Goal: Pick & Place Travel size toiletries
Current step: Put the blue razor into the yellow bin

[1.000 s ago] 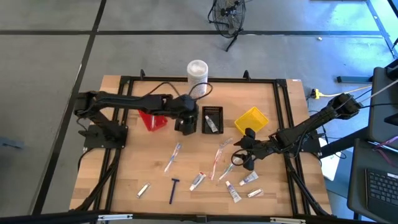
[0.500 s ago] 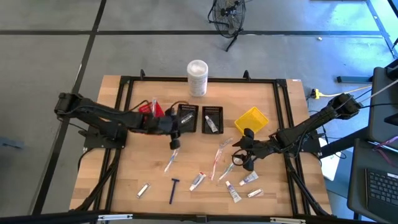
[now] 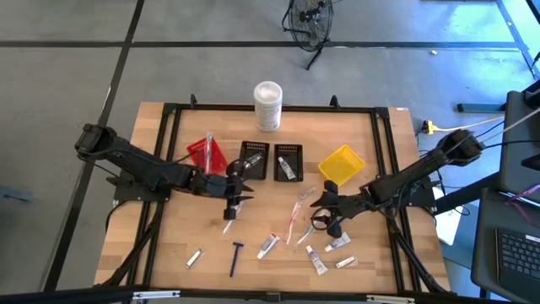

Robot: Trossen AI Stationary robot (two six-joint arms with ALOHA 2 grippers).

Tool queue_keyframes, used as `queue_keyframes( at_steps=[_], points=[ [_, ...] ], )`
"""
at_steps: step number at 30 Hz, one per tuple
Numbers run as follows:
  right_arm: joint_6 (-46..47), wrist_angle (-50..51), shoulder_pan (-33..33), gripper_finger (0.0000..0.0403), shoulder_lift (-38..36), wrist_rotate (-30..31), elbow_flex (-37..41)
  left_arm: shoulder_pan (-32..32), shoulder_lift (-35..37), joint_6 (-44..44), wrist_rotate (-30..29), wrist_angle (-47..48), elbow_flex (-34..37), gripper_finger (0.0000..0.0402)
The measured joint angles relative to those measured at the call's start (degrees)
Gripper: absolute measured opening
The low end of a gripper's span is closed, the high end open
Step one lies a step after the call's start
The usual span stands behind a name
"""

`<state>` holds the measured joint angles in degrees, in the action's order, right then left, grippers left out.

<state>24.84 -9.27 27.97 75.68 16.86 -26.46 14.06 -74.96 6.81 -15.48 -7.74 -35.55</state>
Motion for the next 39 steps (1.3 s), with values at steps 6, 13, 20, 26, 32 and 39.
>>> queue_keyframes(
  at_steps=[6, 13, 20, 26, 32, 39],
  points=[
    [0.0, -2.0, 0.0, 0.0215, 2.3, -2.7, 0.0, 0.0, 0.0, -0.1, 0.2, -2.8, 1.7, 0.0092],
    [-1.4, -5.0, 1.3, 0.0205, 3.6, -4.4, 0.0, 0.0, 0.0, 0.0, -0.1, -3.1, 1.7, 0.0092],
    [0.0, -5.3, 3.1, 0.0192, 3.8, -4.5, 0.0, 0.0, 0.0, 3.8, -6.6, -2.9, 1.7, 0.0092],
    [-1.4, -5.2, 4.1, 0.0174, 3.8, -4.4, -2.1, 0.0, 0.0, 3.9, -8.4, -2.8, 1.7, 0.0092],
    [-5.0, -2.9, 4.1, 0.016, 3.8, -4.4, -6.5, -0.1, 0.0, 5.5, -18.3, -2.8, 1.7, 0.0092],
    [-4.7, -1.0, 4.1, 0.0174, 3.8, -4.3, -9.3, 0.0, 0.0, 4.2, -14.9, -2.8, 1.7, 0.0092]
  ],
)
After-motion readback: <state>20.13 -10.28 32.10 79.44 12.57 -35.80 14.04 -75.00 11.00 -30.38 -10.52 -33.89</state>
